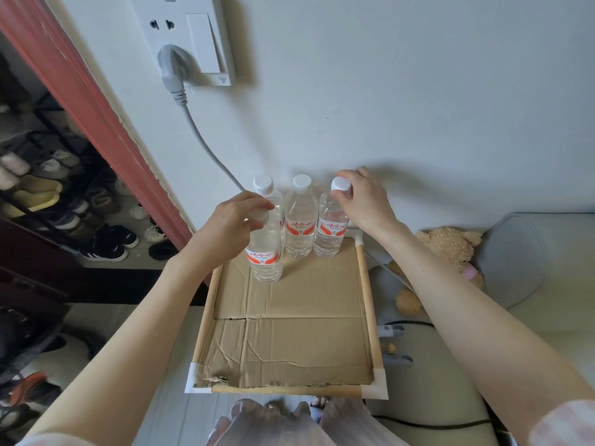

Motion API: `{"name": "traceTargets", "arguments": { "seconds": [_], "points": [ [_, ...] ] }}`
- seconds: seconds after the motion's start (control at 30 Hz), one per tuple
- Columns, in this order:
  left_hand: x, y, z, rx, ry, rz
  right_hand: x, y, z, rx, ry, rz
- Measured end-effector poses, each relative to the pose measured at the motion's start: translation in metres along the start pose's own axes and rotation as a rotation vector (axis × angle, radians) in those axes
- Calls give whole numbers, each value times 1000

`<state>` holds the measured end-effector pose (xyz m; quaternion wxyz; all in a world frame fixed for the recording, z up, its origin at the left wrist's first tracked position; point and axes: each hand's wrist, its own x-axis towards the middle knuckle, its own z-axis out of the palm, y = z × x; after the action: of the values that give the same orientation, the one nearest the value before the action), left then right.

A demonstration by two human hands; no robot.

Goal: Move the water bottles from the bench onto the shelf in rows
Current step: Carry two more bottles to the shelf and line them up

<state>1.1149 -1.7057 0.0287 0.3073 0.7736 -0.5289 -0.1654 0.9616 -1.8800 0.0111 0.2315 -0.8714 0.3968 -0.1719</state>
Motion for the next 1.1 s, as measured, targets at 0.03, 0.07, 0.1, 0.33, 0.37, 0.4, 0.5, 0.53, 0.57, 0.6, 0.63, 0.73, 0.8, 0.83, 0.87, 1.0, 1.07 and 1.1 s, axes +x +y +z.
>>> {"name": "traceTargets", "arguments": {
  "seconds": [0.03, 0.07, 0.1, 0.33, 0.37, 0.4, 0.5, 0.53, 0.57, 0.6, 0.63, 0.73, 0.8, 0.83, 0.87, 1.0, 1.07, 1.1],
  "points": [
    [1, 0, 0, -1, 1, 4, 0, 0, 0, 4, 1, 2],
    [1, 0, 0, -2, 1, 6, 0, 0, 0, 8, 3, 2],
    [2, 0, 0, -2, 1, 9, 0, 1, 0, 12, 5, 3],
    [5, 1, -1, 31, -6, 12, -3, 1, 2, 27, 24, 7],
    [5, 2, -1, 33, -6, 12, -3, 1, 3, 31, 36, 10],
    [4, 2, -1, 37, -7, 12, -4, 1, 4, 41, 52, 17],
    [4, 4, 0, 42, -6, 15, -5, 2, 7, 95, 101, 34],
    [3, 4, 1, 41, -3, 20, -5, 2, 8, 101, 109, 34],
    [3, 5, 1, 40, -1, 25, -5, 3, 9, 103, 113, 31],
    [2, 6, 1, 42, 0, 29, -6, 3, 10, 105, 116, 28],
    [2, 7, 2, 46, 2, 29, -6, 3, 10, 111, 119, 25],
    [0, 7, 3, 65, 26, 24, -10, 4, 10, 130, 126, 17],
    [0, 7, 4, 72, 43, 23, -13, 5, 11, 148, 122, 17],
    [0, 6, 4, 74, 50, 21, -14, 6, 11, 158, 118, 19],
    [0, 6, 4, 76, 56, 20, -15, 6, 12, 166, 115, 21],
    [0, 9, 6, 81, 83, 21, -17, 5, 13, 184, 104, 25],
    [-1, 10, 7, 76, 97, 22, -18, 4, 13, 180, 92, 25],
    [-1, 10, 7, 73, 98, 24, -19, 4, 13, 178, 89, 26]
  ]
}}
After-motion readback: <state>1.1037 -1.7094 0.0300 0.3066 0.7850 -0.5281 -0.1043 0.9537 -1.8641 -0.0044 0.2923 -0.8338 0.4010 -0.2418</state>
